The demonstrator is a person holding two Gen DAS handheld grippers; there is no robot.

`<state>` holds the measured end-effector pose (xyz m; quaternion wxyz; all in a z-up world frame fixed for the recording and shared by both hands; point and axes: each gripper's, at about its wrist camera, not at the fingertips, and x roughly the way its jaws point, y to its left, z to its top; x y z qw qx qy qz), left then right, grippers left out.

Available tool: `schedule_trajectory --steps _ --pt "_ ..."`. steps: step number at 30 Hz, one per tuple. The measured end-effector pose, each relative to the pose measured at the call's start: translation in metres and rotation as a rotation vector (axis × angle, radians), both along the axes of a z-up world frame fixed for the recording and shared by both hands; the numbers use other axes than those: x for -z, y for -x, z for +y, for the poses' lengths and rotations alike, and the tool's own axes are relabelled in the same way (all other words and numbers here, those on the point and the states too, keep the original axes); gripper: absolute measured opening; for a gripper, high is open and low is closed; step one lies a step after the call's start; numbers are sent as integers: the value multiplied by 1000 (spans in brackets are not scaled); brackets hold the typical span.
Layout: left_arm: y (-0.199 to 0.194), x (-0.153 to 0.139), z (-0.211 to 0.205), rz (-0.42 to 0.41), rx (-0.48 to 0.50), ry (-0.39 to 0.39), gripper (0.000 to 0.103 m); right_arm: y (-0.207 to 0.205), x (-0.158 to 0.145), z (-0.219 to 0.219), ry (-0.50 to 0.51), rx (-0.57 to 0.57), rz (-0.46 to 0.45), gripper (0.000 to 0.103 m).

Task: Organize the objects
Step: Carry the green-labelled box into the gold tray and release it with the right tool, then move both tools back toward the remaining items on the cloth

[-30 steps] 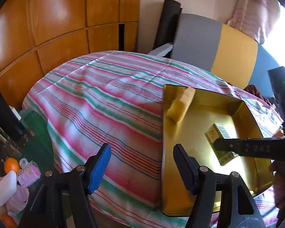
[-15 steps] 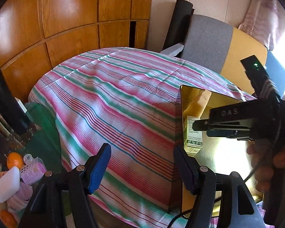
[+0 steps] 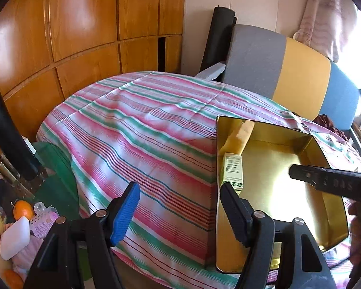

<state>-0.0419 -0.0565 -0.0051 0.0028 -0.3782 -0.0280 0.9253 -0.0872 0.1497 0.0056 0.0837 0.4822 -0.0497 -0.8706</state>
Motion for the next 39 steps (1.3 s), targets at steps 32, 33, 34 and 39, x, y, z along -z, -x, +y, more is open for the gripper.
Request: schedule_trajectory --steps 32,33,34,39 --pt "-22 -18 86 23 210 74 78 -146 -3 257 -142 494 58 53" --pt "-22 -19 89 24 220 76 78 -149 -3 264 -142 513 59 60" --pt "-22 -19 94 25 231 79 78 -154 -4 274 -143 539 61 63" --pt "-23 -23 116 33 289 85 79 -180 -5 319 -126 674 73 65"
